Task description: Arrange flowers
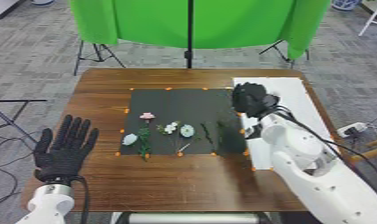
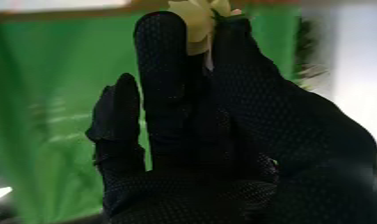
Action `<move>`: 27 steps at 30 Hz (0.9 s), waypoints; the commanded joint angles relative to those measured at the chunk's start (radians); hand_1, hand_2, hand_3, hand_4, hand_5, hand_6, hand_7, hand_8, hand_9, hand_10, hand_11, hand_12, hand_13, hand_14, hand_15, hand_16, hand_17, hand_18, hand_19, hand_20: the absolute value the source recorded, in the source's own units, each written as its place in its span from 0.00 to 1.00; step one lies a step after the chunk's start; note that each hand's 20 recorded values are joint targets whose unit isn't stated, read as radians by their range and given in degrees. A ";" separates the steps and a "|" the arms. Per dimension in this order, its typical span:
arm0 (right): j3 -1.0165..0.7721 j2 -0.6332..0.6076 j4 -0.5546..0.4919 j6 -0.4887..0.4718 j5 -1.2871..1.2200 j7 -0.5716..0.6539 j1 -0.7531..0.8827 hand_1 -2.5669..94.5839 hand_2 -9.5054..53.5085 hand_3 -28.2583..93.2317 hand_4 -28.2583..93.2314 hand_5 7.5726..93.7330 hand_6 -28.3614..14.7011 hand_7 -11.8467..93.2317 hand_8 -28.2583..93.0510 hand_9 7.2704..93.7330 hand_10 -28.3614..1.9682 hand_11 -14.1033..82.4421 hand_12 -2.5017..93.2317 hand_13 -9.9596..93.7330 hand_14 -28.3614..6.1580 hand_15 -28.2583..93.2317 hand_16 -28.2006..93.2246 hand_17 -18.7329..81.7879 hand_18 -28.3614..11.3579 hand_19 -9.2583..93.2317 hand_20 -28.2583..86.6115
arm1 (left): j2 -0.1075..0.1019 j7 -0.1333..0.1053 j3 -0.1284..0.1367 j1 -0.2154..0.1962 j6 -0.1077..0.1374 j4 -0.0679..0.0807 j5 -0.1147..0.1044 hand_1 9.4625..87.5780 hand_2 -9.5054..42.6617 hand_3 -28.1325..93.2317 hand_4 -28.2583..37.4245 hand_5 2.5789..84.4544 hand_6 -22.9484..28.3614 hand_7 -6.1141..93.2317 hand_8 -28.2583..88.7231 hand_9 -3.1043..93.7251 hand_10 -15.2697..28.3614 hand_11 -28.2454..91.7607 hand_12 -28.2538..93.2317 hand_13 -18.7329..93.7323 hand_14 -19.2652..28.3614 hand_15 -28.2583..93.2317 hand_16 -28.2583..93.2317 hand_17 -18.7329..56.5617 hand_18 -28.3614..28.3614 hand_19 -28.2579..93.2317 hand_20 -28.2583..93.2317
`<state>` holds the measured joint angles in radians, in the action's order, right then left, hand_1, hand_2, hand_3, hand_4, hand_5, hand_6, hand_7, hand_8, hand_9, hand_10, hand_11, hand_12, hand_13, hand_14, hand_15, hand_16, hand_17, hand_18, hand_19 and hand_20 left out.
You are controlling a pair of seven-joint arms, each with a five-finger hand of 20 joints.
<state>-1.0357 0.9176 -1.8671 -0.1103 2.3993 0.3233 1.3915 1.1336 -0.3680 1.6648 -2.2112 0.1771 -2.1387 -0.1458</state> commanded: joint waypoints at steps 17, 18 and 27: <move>0.098 0.088 0.055 -0.079 0.055 -0.044 -0.014 0.55 0.00 0.87 0.00 0.65 0.62 0.29 0.11 0.77 0.53 0.34 0.36 0.71 0.56 0.65 0.50 0.50 0.15 0.97 0.61 | -0.003 0.024 0.008 -0.010 0.011 0.004 -0.004 0.21 0.54 0.86 0.00 0.53 0.64 0.19 0.15 0.45 0.70 0.40 0.29 0.44 0.73 0.50 0.17 0.16 0.73 0.53 0.33; 0.097 0.088 0.052 -0.079 0.055 -0.047 -0.013 0.55 0.00 0.87 0.00 0.65 0.62 0.29 0.11 0.76 0.52 0.36 0.34 0.71 0.55 0.66 0.49 0.50 0.15 0.98 0.61 | -0.003 0.024 0.009 -0.011 0.010 0.003 -0.004 0.21 0.54 0.86 0.00 0.53 0.64 0.19 0.15 0.45 0.70 0.40 0.29 0.44 0.73 0.50 0.17 0.16 0.73 0.53 0.33; 0.071 0.084 0.018 -0.092 0.031 -0.028 0.006 0.47 0.00 0.91 0.00 0.61 0.60 0.26 0.12 0.69 0.44 0.37 0.20 0.68 0.48 0.71 0.41 0.49 0.13 0.97 0.62 | 0.001 0.026 0.009 -0.008 0.013 0.005 -0.006 0.22 0.54 0.86 0.00 0.53 0.64 0.19 0.15 0.45 0.70 0.40 0.29 0.44 0.73 0.50 0.17 0.16 0.73 0.53 0.33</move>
<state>-0.9373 1.0105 -1.8196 -0.1936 2.4419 0.2829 1.3834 1.1294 -0.3507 1.6730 -2.2071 0.1799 -2.1362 -0.1461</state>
